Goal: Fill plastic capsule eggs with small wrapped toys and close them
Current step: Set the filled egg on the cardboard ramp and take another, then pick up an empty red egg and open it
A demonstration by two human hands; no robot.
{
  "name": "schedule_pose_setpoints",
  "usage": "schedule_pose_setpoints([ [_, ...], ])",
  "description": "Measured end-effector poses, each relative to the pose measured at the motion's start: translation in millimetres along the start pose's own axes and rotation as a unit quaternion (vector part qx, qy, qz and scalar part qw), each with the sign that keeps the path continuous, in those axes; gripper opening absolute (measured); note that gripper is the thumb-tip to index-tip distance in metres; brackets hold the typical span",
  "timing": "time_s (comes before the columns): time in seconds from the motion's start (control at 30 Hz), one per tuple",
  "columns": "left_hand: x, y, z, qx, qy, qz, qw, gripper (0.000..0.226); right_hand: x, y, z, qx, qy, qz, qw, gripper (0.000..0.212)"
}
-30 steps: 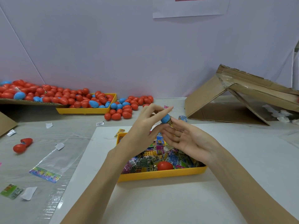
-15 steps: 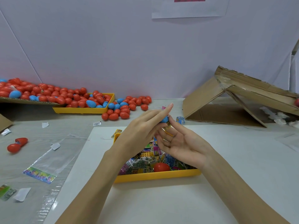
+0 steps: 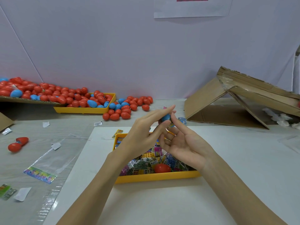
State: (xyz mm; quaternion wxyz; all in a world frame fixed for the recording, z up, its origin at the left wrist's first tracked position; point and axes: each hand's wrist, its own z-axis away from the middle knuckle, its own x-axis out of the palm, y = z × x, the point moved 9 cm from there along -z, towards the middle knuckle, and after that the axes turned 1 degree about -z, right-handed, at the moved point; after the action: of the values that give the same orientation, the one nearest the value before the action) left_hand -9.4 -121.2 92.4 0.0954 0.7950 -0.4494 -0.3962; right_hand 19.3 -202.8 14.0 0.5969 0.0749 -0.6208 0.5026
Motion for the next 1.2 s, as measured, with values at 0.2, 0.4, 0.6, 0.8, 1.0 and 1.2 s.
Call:
schedule_pose_setpoints([
  [0.2,-6.6,-10.1,0.6,-0.036,0.005,0.027,0.999,0.040,0.7,-1.4,1.9,0.002,-0.007,0.021,1.000,0.038],
  [0.4,-2.7,-21.9,2.0,-0.068,-0.012,0.041,0.997,0.042,-3.8,-16.8,4.7,-0.089,0.040,0.113,0.989,0.042],
  [0.6,-19.0,-52.2,9.6,-0.144,0.030,-0.054,0.988,0.042,14.9,-117.1,46.6,-0.468,0.227,0.547,0.656,0.033],
  [0.8,-22.8,-70.8,11.9,-0.197,0.036,-0.070,0.977,0.022,24.2,-237.6,37.5,-0.481,0.388,0.688,0.380,0.035],
  [1.0,-29.4,-76.2,15.8,-0.226,0.055,-0.062,0.971,0.023,-0.4,-242.4,-3.7,-0.260,0.479,0.813,0.204,0.045],
  [1.2,-27.4,-93.1,25.4,-0.300,0.020,-0.098,0.949,0.026,22.5,-152.6,-76.4,-0.299,0.271,0.864,0.301,0.029],
])
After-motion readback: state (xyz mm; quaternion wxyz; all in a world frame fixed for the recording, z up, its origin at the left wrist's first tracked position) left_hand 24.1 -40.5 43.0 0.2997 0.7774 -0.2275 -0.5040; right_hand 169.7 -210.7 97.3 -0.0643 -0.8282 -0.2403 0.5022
